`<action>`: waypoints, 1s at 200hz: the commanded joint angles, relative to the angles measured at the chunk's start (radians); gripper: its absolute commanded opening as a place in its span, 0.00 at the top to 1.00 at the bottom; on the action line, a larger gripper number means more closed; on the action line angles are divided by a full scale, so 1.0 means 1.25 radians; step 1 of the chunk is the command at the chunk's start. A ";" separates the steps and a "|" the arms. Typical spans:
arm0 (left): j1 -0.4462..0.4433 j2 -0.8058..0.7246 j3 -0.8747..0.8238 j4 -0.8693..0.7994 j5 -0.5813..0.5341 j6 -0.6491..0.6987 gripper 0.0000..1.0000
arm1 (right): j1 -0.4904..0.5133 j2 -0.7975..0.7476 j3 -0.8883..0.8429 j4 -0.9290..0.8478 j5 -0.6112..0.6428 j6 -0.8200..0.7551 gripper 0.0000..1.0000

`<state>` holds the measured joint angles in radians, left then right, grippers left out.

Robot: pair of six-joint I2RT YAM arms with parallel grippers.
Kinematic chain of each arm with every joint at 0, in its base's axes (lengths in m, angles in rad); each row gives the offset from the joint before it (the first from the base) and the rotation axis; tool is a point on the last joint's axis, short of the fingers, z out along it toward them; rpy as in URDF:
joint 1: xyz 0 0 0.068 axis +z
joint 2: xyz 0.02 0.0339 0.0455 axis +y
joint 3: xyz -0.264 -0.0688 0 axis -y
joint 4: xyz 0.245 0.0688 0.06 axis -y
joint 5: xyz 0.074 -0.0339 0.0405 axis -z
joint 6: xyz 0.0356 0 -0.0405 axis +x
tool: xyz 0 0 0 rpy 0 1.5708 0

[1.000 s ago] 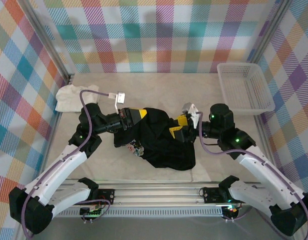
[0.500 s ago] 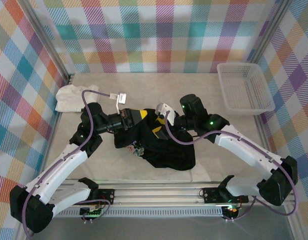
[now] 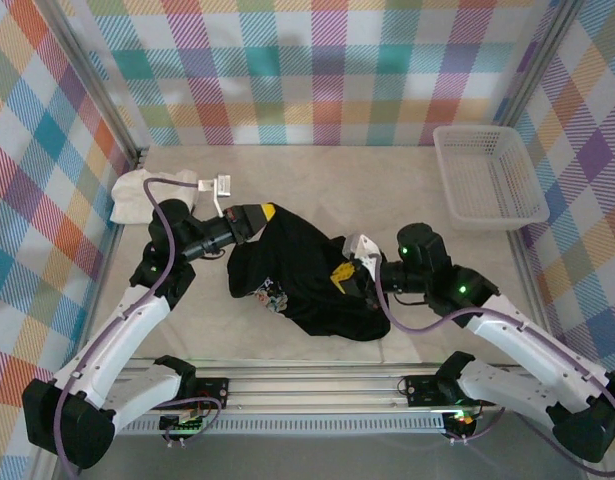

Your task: Fold the inside-out t-shirt

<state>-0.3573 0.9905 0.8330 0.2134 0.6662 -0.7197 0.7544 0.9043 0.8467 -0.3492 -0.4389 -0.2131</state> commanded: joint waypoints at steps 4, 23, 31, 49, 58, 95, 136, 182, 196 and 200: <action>0.007 0.003 0.023 0.058 0.031 -0.022 1.00 | 0.003 0.016 -0.033 0.057 -0.069 0.052 0.99; 0.006 -0.002 0.022 0.061 0.043 -0.014 1.00 | 0.004 0.070 -0.005 0.019 -0.066 0.042 0.80; 0.005 -0.004 0.021 0.058 0.049 -0.011 1.00 | 0.004 0.086 0.018 -0.009 -0.046 0.033 0.73; 0.004 -0.009 0.017 0.046 0.057 -0.003 1.00 | 0.004 0.070 0.037 0.016 -0.020 0.031 0.63; 0.004 -0.012 0.016 0.036 0.060 0.003 1.00 | 0.004 0.056 0.034 0.058 -0.028 0.039 0.60; 0.001 -0.025 0.014 0.015 0.065 0.020 1.00 | 0.004 0.099 0.083 0.129 0.035 0.040 0.53; -0.003 -0.029 0.016 -0.004 0.067 0.031 1.00 | 0.004 0.202 0.159 0.160 0.070 0.017 0.49; -0.004 -0.029 0.012 -0.016 0.066 0.041 1.00 | 0.005 0.276 0.221 0.176 -0.006 0.012 0.52; -0.005 -0.031 0.008 -0.025 0.061 0.049 1.00 | 0.004 0.277 0.222 0.197 -0.015 0.025 0.65; -0.004 -0.032 0.007 -0.029 0.059 0.051 1.00 | 0.004 0.276 0.222 0.202 -0.018 0.031 0.71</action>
<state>-0.3588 0.9768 0.8330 0.1829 0.7242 -0.6880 0.7544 1.2510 1.0878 -0.1604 -0.4004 -0.1822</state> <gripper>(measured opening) 0.048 0.407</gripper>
